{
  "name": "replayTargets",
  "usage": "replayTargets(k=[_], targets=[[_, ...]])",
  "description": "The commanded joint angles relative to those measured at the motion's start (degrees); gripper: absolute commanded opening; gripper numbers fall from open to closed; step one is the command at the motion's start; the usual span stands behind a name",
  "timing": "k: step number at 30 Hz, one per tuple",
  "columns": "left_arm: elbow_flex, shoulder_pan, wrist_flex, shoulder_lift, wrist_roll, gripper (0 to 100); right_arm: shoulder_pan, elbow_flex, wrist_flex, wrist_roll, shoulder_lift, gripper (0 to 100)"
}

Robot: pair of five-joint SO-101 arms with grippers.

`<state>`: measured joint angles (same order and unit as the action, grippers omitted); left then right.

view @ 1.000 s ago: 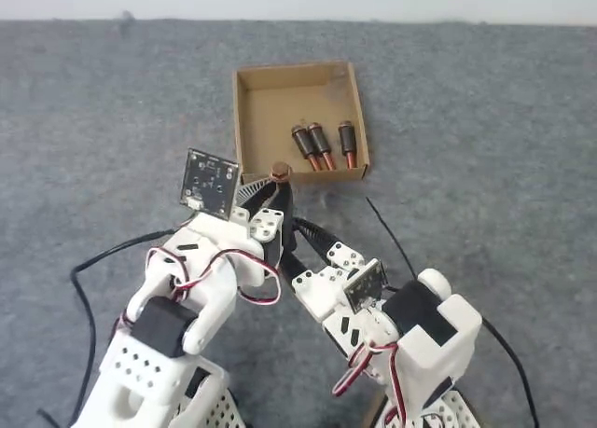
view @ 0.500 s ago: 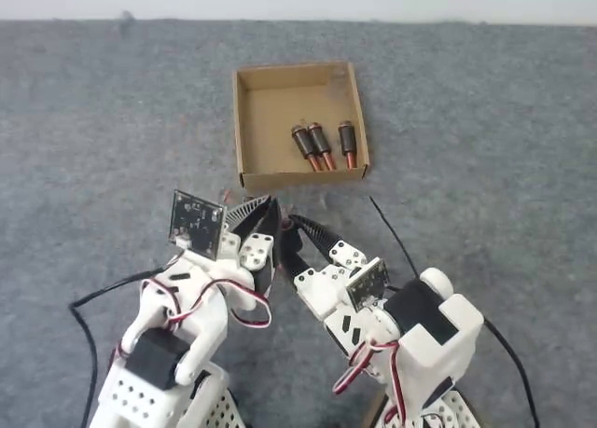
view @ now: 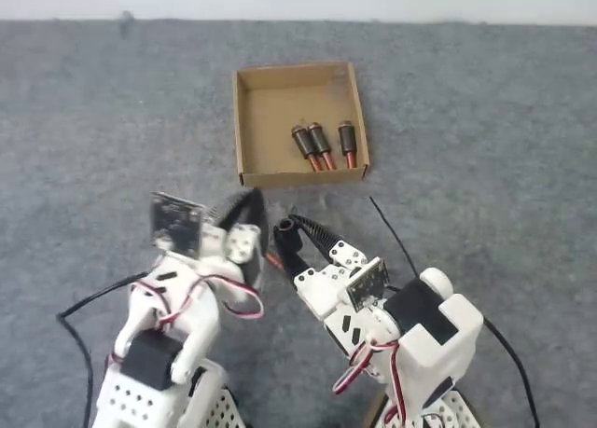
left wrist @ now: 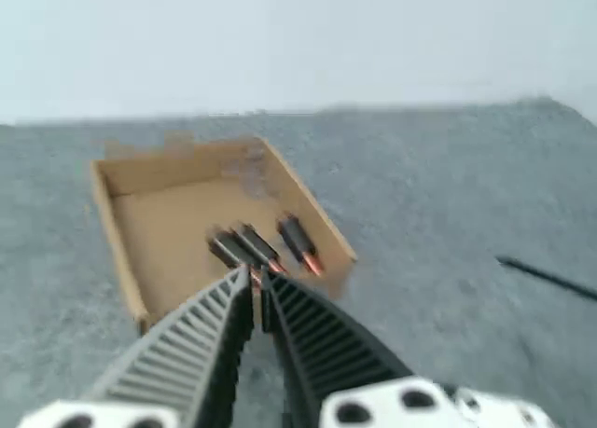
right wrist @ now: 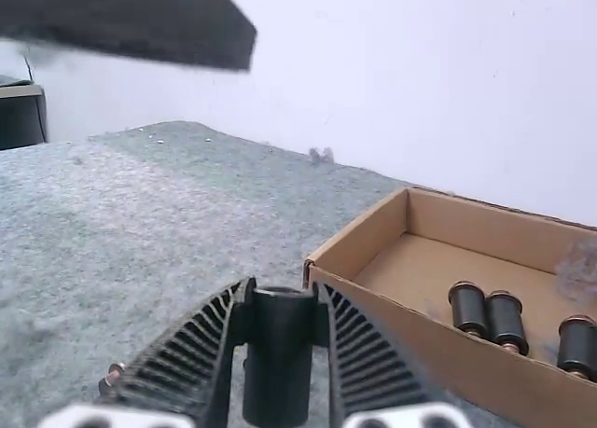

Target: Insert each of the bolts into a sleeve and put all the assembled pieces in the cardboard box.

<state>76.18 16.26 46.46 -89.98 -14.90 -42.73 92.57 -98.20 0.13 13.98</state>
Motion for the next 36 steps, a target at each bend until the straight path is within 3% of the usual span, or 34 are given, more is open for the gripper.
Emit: replayTargets(k=[1,7,15,23,32,36], targets=[[-0.40,-8.53,-4.57,1.41,-5.45,1,0.92,-0.35,-0.04,-0.09,-2.68,0.7],[-2.68,-11.87,-6.24,14.68,-6.24,1,0.92,0.26,-0.04,-0.09,-2.77,0.7],[-10.33,-17.49,-6.24,32.26,-12.92,1,0.92,0.35,-0.04,-0.09,-2.68,0.7],[-22.29,-17.05,6.95,49.41,-12.84,1,0.92,0.35,-0.04,-0.09,-2.68,0.7],[-29.23,-17.14,5.19,69.98,-12.75,2,0.92,0.35,-0.04,-0.09,-2.68,0.7],[-30.29,-17.67,5.19,73.67,-12.75,10,0.92,0.35,-0.04,-0.09,-2.68,0.7]])
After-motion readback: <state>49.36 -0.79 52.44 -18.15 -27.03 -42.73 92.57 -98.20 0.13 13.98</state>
